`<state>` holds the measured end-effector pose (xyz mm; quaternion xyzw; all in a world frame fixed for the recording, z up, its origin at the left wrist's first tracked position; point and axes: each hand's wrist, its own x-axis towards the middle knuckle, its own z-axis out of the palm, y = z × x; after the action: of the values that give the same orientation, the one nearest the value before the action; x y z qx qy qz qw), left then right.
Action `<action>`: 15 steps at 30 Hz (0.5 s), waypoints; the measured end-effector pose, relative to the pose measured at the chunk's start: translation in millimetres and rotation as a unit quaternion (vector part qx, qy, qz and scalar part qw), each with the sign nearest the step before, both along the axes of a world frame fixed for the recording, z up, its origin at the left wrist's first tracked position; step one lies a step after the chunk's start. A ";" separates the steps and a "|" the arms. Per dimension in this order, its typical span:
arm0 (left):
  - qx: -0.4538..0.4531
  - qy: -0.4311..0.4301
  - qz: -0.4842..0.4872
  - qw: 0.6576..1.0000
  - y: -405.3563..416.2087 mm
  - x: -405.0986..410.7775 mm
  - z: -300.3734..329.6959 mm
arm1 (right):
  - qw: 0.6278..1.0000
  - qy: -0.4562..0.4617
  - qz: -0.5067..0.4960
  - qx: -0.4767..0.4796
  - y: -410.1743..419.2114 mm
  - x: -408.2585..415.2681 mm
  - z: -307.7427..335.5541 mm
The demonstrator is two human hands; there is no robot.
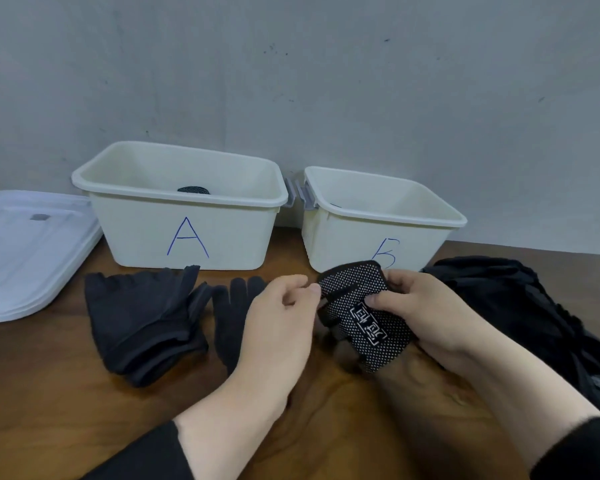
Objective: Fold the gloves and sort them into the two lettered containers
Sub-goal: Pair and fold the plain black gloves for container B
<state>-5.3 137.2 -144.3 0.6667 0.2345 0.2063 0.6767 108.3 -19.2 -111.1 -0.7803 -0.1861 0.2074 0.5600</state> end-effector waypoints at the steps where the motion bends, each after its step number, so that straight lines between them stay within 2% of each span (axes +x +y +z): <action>1: -0.055 0.006 -0.024 0.998 -3.5 -0.6 3.3 | 1.000 0.000 -0.003 0.016 1.3 -5.4 3.9; 5: -0.267 -0.009 -0.097 0.959 -9.6 -5.3 20.0 | 0.999 -0.009 0.009 0.037 7.9 -23.1 13.1; 7: -0.319 -0.033 -0.106 0.941 -5.5 -6.7 26.1 | 0.999 -0.009 0.001 0.053 11.1 -29.0 13.0; 11: -0.340 -0.064 -0.124 0.930 5.6 -6.3 29.5 | 0.996 0.028 -0.013 0.085 13.6 -40.2 17.4; 15: -0.310 -0.096 -0.148 0.934 11.6 -7.8 37.6 | 0.977 0.190 0.029 0.096 9.9 -54.0 26.3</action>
<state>-13.1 148.8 -106.7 0.4283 0.1192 0.0839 0.8918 54.3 -9.3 -84.9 -0.6635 -0.1175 0.3490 0.6513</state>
